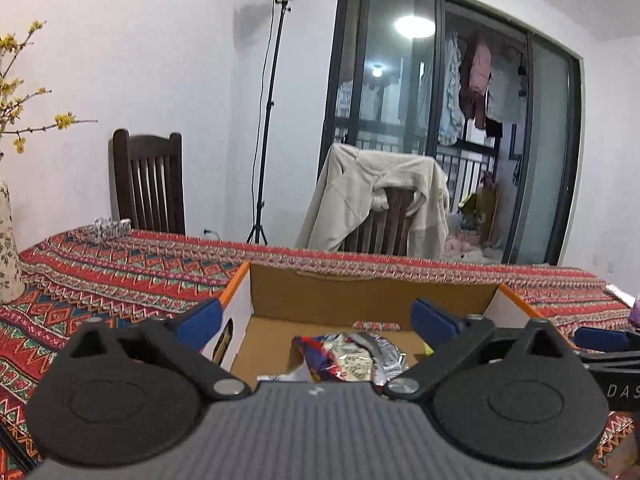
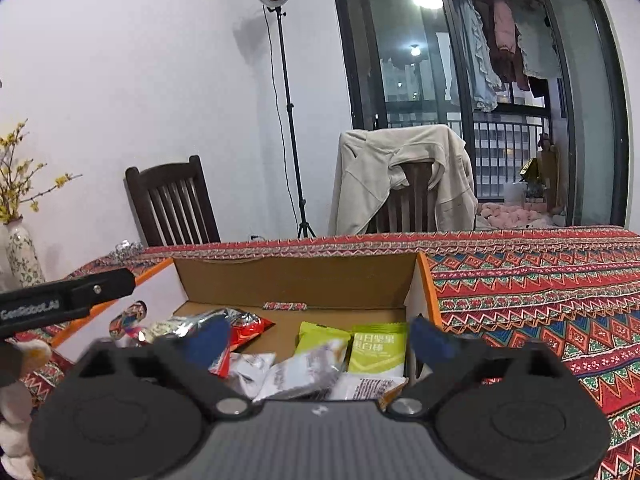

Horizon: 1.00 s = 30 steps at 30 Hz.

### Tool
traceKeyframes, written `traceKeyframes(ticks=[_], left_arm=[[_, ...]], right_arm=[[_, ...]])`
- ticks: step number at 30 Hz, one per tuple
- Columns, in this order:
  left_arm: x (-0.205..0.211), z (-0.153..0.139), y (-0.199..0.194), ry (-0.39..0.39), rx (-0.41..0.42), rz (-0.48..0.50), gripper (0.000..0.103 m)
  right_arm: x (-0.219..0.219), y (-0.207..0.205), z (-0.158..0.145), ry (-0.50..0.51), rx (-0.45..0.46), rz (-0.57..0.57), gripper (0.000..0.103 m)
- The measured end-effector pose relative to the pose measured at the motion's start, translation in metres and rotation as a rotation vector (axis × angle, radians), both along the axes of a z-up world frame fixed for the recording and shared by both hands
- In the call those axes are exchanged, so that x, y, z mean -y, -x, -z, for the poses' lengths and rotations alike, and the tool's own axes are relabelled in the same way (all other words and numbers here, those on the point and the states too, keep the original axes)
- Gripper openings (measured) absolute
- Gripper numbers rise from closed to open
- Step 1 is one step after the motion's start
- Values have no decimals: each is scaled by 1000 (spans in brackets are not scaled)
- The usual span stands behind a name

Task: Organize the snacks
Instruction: 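Lift both packets over the box and open both grippers to drop them, then withdraw both open grippers from the box toward the snack pile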

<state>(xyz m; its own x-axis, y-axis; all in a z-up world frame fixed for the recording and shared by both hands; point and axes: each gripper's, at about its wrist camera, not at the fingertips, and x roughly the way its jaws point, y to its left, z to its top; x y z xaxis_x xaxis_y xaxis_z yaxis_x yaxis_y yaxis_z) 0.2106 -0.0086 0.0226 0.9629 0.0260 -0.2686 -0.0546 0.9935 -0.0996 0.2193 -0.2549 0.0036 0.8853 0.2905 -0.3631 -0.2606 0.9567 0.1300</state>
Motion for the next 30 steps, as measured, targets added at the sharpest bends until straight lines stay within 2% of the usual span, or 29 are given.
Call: traceKeyframes(ticks=[13, 17, 24, 30], left_arm=[[2, -5, 0, 25, -8, -4, 103], [2, -15, 6, 48, 16, -19, 103], [1, -37, 21, 73, 39, -30, 103], [-1, -43, 44, 68, 39, -23, 103]], right_arm=[[3, -1, 0, -13, -12, 8, 103], [3, 3, -8, -1, -8, 37, 103], [3, 23, -29, 10, 0, 28, 103], [1, 49, -34, 38, 0, 11, 103]])
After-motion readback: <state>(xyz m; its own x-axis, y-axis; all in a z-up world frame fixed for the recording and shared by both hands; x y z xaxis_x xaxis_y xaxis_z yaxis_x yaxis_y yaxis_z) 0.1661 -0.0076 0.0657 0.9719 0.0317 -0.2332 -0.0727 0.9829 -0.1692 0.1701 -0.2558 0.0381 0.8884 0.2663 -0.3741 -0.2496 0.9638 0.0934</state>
